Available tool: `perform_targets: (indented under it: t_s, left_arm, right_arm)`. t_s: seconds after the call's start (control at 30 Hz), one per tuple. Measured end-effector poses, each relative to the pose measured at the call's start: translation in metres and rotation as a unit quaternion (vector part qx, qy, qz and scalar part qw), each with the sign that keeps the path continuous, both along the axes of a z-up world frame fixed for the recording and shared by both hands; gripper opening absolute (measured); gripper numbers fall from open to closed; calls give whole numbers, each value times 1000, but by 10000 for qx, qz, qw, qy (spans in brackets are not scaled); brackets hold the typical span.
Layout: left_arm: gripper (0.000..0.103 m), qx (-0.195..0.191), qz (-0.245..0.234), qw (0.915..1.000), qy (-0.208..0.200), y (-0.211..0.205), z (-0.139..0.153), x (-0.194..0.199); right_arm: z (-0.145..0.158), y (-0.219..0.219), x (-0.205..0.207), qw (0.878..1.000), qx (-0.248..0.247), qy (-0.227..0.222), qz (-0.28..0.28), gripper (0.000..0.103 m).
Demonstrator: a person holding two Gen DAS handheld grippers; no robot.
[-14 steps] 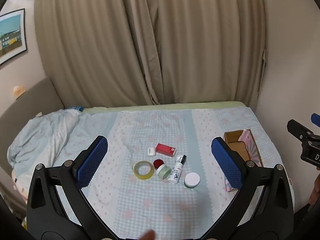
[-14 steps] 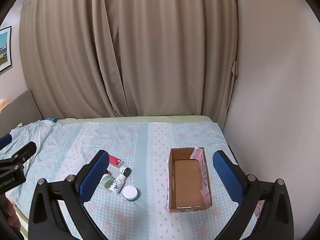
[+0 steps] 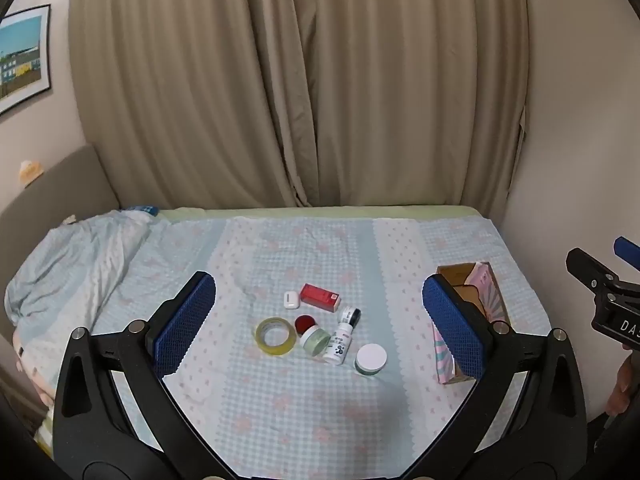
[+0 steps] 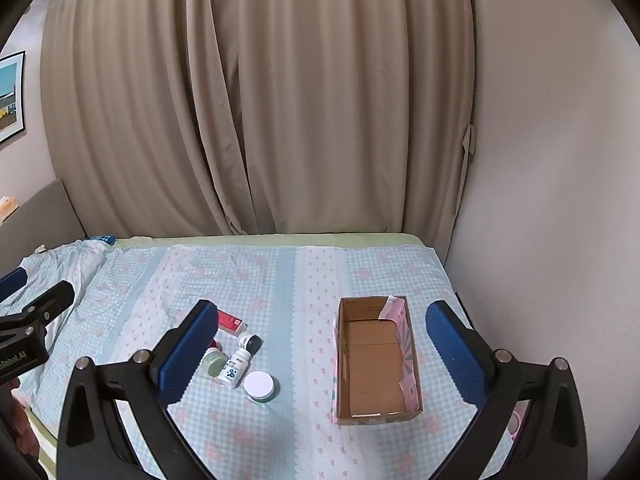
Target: Organize rigid objects
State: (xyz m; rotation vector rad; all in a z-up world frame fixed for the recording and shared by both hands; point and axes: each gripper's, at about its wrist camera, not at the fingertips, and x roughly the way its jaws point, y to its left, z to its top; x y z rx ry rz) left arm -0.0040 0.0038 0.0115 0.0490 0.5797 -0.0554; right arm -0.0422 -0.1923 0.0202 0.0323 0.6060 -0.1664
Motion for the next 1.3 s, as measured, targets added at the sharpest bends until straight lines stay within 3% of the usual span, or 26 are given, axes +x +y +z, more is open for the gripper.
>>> perform_targets:
  t_s: [0.8,1.3]
  left_arm:
    - [103,49,109,9999,2,-1,-6,-8]
    - [103,-123,73,9999,53,1,-7,-10]
  right_arm:
    - [4,0,-3,9999,57,-71,58,103]
    - [8,1,-6,9999,97,-53,77,103]
